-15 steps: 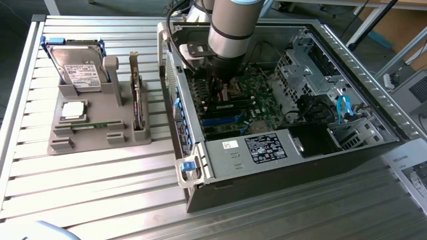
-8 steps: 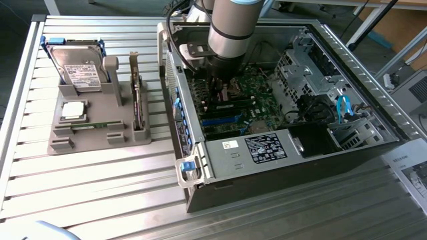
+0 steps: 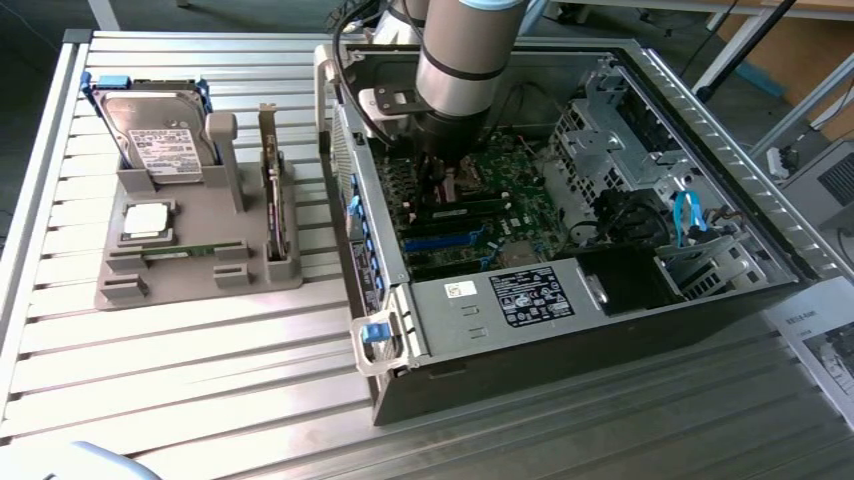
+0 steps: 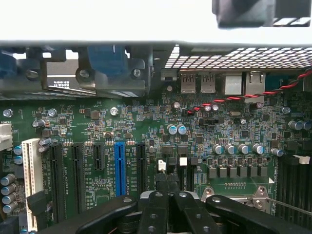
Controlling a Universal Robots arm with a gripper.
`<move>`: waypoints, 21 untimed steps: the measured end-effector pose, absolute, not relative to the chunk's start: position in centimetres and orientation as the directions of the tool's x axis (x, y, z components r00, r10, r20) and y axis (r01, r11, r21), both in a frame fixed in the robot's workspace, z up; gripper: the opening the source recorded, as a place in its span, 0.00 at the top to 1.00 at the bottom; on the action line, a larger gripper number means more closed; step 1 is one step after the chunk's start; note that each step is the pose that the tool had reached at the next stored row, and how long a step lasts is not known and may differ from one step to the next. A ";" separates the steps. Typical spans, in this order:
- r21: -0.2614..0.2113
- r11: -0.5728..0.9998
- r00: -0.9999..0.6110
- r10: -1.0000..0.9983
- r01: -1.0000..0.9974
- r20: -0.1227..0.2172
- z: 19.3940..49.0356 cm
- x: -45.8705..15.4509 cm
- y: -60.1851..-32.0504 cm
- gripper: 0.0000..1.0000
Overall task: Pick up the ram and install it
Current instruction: 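Press down the ram until it locks into place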
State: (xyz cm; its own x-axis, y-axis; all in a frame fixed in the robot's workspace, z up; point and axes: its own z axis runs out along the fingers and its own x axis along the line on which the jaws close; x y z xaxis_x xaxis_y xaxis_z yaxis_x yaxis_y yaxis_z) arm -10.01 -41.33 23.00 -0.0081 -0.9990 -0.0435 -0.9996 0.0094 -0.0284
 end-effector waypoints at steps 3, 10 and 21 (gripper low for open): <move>-0.028 0.009 -0.008 -0.999 -1.000 -0.044 23.0 -10.0 -41.3 0.90; -0.028 0.009 -0.008 -0.999 -1.000 -0.044 23.9 -10.0 -41.3 0.90; -0.027 0.009 -0.008 -0.999 -1.000 -0.044 25.8 -10.0 -41.3 0.90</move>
State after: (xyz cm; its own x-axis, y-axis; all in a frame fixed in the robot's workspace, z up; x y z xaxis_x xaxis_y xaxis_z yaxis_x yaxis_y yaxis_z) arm -9.97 -41.33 25.79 -0.0082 -0.9990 -0.0436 -0.9996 0.0094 -0.0271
